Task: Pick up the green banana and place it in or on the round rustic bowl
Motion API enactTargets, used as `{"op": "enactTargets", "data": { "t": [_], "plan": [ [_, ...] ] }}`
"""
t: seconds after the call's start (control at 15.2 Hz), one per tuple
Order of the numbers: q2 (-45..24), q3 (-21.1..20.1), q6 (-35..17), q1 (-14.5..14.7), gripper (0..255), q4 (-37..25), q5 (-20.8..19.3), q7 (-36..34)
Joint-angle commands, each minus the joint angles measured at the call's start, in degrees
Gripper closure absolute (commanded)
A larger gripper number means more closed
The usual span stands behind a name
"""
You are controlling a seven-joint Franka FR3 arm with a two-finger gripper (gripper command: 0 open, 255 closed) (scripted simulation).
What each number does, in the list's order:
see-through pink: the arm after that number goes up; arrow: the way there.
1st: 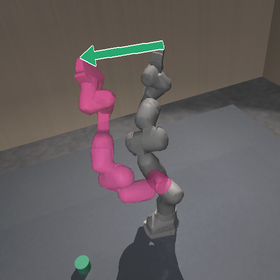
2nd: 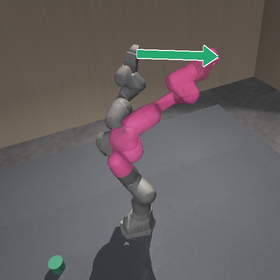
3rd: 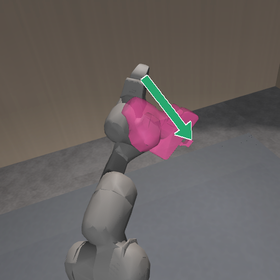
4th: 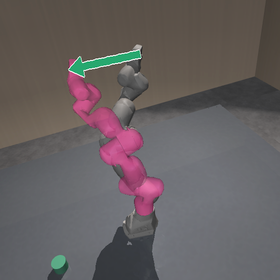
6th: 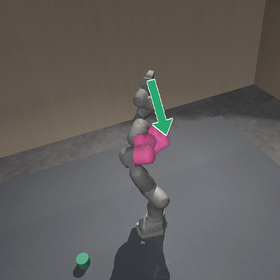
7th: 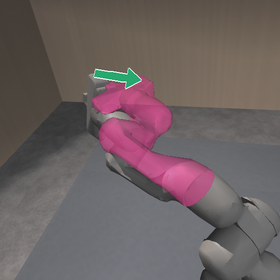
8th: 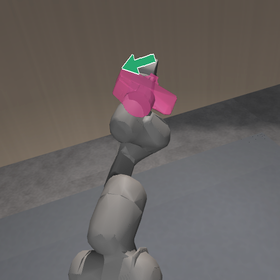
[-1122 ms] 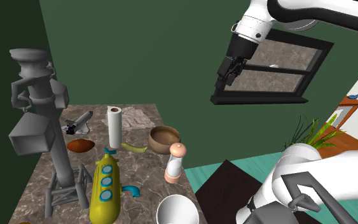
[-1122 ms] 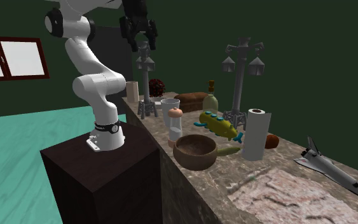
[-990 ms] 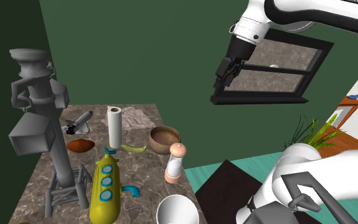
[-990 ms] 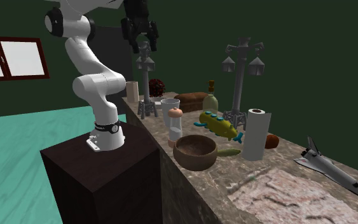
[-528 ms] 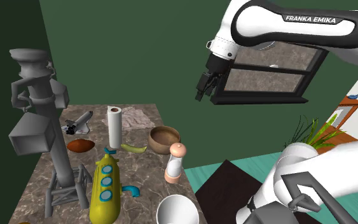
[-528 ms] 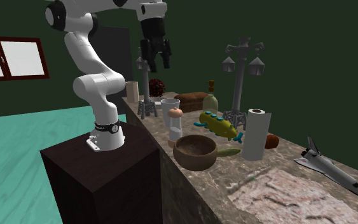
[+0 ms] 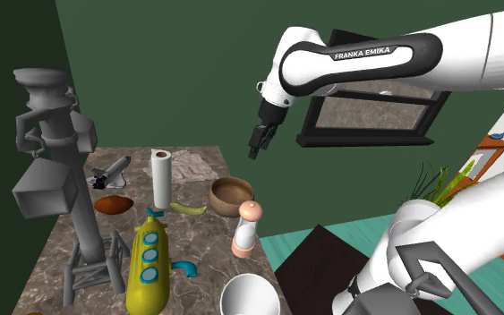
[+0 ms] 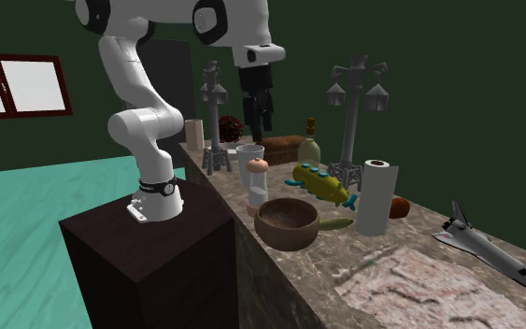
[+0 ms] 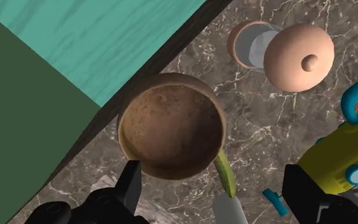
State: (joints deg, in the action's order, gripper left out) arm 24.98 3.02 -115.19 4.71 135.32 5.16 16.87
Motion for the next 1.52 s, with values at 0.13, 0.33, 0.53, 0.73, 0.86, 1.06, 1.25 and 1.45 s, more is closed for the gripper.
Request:
{"op": "enactTargets", "data": {
  "t": [0.13,0.33,0.53,0.73,0.86,1.06,1.25,1.45],
  "plan": [
    [-8.03,-0.62,-6.22,1.81,0,-1.16,0.90,2.89],
    [-14.08,-1.01,-10.03,2.88,0,-2.80,1.53,5.30],
    [-20.23,-1.55,-13.41,3.83,0,-5.01,2.11,7.63],
    [-26.45,-2.23,-16.33,4.66,0,-7.74,2.55,9.83],
    [-30.60,-2.77,-18.02,5.13,0,-9.85,2.71,11.18],
    [-36.83,-3.64,-20.16,5.79,0,-13.40,2.71,13.01],
    [-43.05,-4.49,-21.84,6.46,0,-17.43,2.37,14.58],
    [-46.78,-4.94,-23.13,6.85,0,-19.60,2.12,15.32]
  ]
}}
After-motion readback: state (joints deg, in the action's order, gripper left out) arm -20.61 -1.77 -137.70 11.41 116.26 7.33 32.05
